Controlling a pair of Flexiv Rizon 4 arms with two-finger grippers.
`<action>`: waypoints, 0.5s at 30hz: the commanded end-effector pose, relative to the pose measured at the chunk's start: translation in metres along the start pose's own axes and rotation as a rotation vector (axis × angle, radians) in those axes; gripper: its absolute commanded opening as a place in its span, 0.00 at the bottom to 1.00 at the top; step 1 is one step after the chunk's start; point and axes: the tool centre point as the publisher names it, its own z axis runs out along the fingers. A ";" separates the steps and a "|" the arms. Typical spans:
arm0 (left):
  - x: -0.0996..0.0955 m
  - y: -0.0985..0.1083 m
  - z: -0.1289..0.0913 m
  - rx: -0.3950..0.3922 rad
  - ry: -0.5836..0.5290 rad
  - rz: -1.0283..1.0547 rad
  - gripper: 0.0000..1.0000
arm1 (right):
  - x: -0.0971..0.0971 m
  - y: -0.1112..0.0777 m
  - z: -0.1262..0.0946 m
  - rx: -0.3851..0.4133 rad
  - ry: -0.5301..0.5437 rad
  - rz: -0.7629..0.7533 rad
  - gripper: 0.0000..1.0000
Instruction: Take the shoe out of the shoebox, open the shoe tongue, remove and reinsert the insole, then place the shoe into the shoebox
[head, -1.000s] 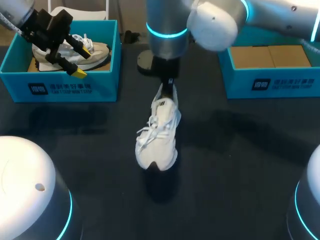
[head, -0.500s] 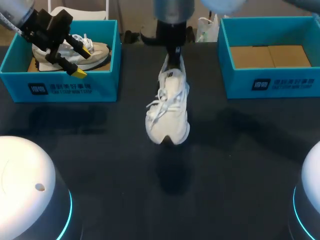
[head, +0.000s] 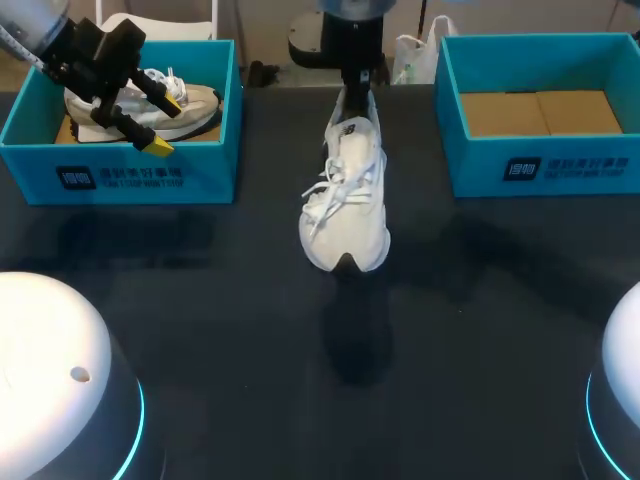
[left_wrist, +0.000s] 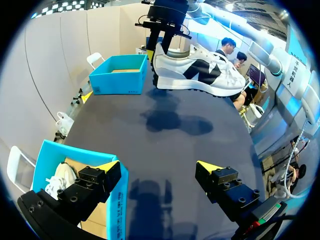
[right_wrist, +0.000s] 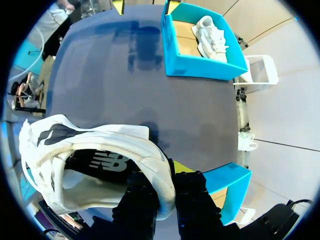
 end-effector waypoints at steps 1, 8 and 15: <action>0.000 0.000 -0.001 -0.002 0.002 0.001 1.00 | -0.001 0.000 -0.001 -0.001 0.001 -0.001 0.00; 0.000 0.000 -0.001 -0.002 0.002 0.001 1.00 | -0.001 0.000 -0.001 -0.001 0.001 -0.001 0.00; 0.000 0.000 -0.001 -0.002 0.002 0.001 1.00 | -0.045 -0.012 -0.001 0.009 -0.036 0.017 0.00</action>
